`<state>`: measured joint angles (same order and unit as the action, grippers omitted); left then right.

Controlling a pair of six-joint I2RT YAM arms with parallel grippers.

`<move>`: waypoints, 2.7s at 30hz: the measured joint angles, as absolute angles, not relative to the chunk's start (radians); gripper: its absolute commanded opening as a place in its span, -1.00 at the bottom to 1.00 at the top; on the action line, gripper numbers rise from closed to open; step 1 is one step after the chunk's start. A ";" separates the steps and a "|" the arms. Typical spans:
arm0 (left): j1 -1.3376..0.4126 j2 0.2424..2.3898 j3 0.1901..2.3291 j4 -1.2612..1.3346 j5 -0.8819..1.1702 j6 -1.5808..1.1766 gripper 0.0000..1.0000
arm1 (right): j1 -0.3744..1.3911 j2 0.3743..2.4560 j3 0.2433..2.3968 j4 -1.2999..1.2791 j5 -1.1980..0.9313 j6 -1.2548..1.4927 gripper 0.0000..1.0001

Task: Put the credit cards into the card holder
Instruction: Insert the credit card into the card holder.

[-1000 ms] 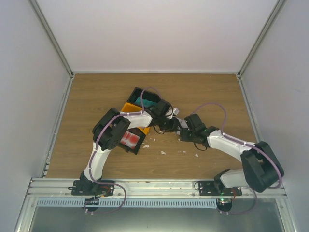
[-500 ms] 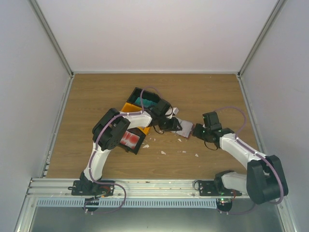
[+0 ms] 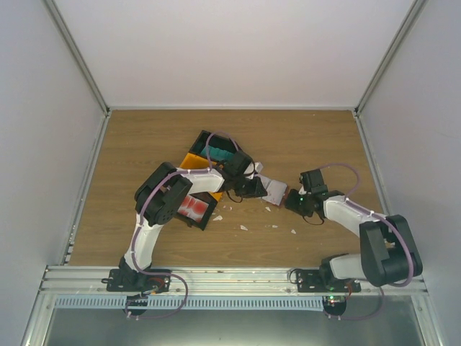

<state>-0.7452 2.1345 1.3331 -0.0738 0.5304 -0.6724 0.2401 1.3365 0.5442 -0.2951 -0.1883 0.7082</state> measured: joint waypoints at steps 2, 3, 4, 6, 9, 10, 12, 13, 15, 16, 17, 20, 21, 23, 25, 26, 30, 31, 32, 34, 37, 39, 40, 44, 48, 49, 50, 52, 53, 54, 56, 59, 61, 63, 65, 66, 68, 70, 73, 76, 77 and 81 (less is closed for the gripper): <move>-0.745 2.135 1.330 -0.072 0.532 -0.673 -0.75 | 0.240 1.347 0.544 -0.286 -0.207 0.704 -0.49; -0.745 2.135 1.329 -0.071 0.533 -0.676 -0.77 | 0.240 1.351 0.544 -0.282 -0.213 0.701 -0.51; -0.746 2.135 1.328 -0.071 0.535 -0.677 -0.78 | 0.240 1.357 0.544 -0.274 -0.223 0.698 -0.52; -0.746 2.135 1.325 -0.071 0.538 -0.680 -0.79 | 0.240 1.367 0.544 -0.261 -0.238 0.691 -0.56; -0.746 2.135 1.325 -0.071 0.542 -0.681 -0.80 | 0.239 1.383 0.545 -0.235 -0.262 0.685 -0.58; -0.747 2.135 1.325 -0.071 0.543 -0.681 -0.80 | 0.239 1.389 0.545 -0.225 -0.271 0.685 -0.59; -0.748 2.135 1.325 -0.071 0.548 -0.682 -0.80 | 0.239 1.396 0.545 -0.213 -0.280 0.685 -0.59; -0.748 2.135 1.325 -0.070 0.550 -0.682 -0.79 | 0.239 1.398 0.545 -0.209 -0.284 0.684 -0.59; -0.749 2.135 1.325 -0.070 0.558 -0.682 -0.79 | 0.239 1.402 0.545 -0.201 -0.293 0.682 -0.59; -0.749 2.135 1.325 -0.070 0.562 -0.682 -0.78 | 0.238 1.403 0.545 -0.200 -0.294 0.681 -0.59; -0.750 2.135 1.325 -0.070 0.566 -0.683 -0.76 | 0.238 1.403 0.545 -0.200 -0.295 0.681 -0.58; -0.750 2.135 1.324 -0.070 0.578 -0.684 -0.72 | 0.237 1.401 0.545 -0.201 -0.294 0.682 -0.54; -0.750 2.135 1.324 -0.070 0.581 -0.684 -0.71 | 0.237 1.399 0.545 -0.202 -0.291 0.682 -0.51; -0.751 2.135 1.324 -0.070 0.586 -0.681 -0.71 | 0.237 1.390 0.545 -0.210 -0.280 0.685 -0.44; -0.753 2.135 1.324 -0.072 0.586 -0.677 -0.70 | 0.237 1.366 0.545 -0.231 -0.255 0.688 -0.35; -0.754 2.134 1.324 -0.074 0.585 -0.673 -0.69 | 0.237 1.351 0.545 -0.241 -0.242 0.692 -0.32; -0.757 2.112 1.324 -0.109 0.564 -0.651 -0.52 | 0.235 1.266 0.545 -0.285 -0.181 0.702 -0.14; -0.758 2.098 1.324 -0.120 0.557 -0.643 -0.48 | 0.235 1.248 0.545 -0.294 -0.167 0.706 -0.12; -0.758 2.085 1.324 -0.129 0.551 -0.637 -0.43 | 0.234 1.234 0.545 -0.301 -0.155 0.710 -0.10; -0.758 2.055 1.324 -0.144 0.541 -0.625 -0.34 | 0.233 1.216 0.545 -0.315 -0.137 0.714 -0.06; -0.758 2.020 1.330 -0.165 0.525 -0.609 -0.31 | 0.233 1.211 0.545 -0.330 -0.126 0.716 -0.03; -0.758 2.017 1.349 -0.191 0.501 -0.601 -0.30 | 0.233 1.211 0.545 -0.336 -0.124 0.717 -0.03; -0.758 2.017 1.354 -0.204 0.488 -0.598 -0.30 | 0.233 1.211 0.545 -0.337 -0.124 0.717 -0.03; -0.758 2.020 1.360 -0.239 0.457 -0.591 -0.33 | 0.232 1.220 0.545 -0.337 -0.133 0.715 -0.08; -0.760 2.042 1.362 -0.266 0.447 -0.591 -0.39 | 0.231 1.261 0.545 -0.332 -0.158 0.707 -0.14; -0.762 2.051 1.367 -0.274 0.446 -0.593 -0.38 | 0.231 1.273 0.545 -0.329 -0.168 0.704 -0.15; -0.763 2.061 1.372 -0.278 0.445 -0.593 -0.37 | 0.231 1.283 0.545 -0.325 -0.177 0.701 -0.16; -0.769 2.079 1.378 -0.282 0.444 -0.594 -0.37 | 0.231 1.309 0.545 -0.315 -0.200 0.689 -0.18; -0.772 2.085 1.380 -0.284 0.445 -0.594 -0.37 | 0.231 1.321 0.545 -0.311 -0.209 0.686 -0.18; -0.775 2.093 1.386 -0.287 0.448 -0.595 -0.39 | 0.231 1.332 0.545 -0.307 -0.217 0.683 -0.19; -0.780 2.105 1.406 -0.289 0.449 -0.595 -0.44 | 0.231 1.345 0.545 -0.287 -0.231 0.678 -0.21; -0.786 2.122 1.427 -0.293 0.448 -0.599 -0.58 | 0.230 1.357 0.546 -0.263 -0.246 0.669 -0.27; -0.790 2.135 1.441 -0.299 0.448 -0.602 -0.64 | 0.230 1.362 0.546 -0.255 -0.250 0.667 -0.30; -0.793 2.150 1.457 -0.303 0.450 -0.603 -0.68 | 0.230 1.367 0.546 -0.246 -0.253 0.666 -0.33; -0.795 2.160 1.470 -0.304 0.450 -0.602 -0.69 | 0.230 1.370 0.546 -0.241 -0.256 0.665 -0.36; -0.796 2.164 1.474 -0.303 0.450 -0.602 -0.69 | 0.230 1.372 0.546 -0.239 -0.257 0.663 -0.37; -0.797 2.165 1.475 -0.302 0.451 -0.602 -0.69 | 0.230 1.374 0.546 -0.236 -0.258 0.662 -0.37; -0.798 2.165 1.475 -0.301 0.453 -0.601 -0.67 | 0.230 1.375 0.546 -0.234 -0.260 0.662 -0.38; -0.799 2.165 1.475 -0.299 0.461 -0.597 -0.60 | 0.230 1.376 0.546 -0.233 -0.260 0.662 -0.36; -0.801 2.165 1.475 -0.298 0.463 -0.591 -0.45 | 0.230 1.375 0.546 -0.232 -0.259 0.666 -0.30; -0.801 2.165 1.475 -0.297 0.463 -0.591 -0.40 | 0.230 1.374 0.546 -0.231 -0.255 0.670 -0.28; -0.805 2.149 1.474 -0.304 0.455 -0.583 -0.20 | 0.230 1.357 0.544 -0.241 -0.222 0.690 -0.20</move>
<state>-0.8047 2.1490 1.4738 -0.3038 0.4545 -0.5831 0.2298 1.3567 0.5442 -0.2409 -0.2222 0.6899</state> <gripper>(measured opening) 0.338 0.371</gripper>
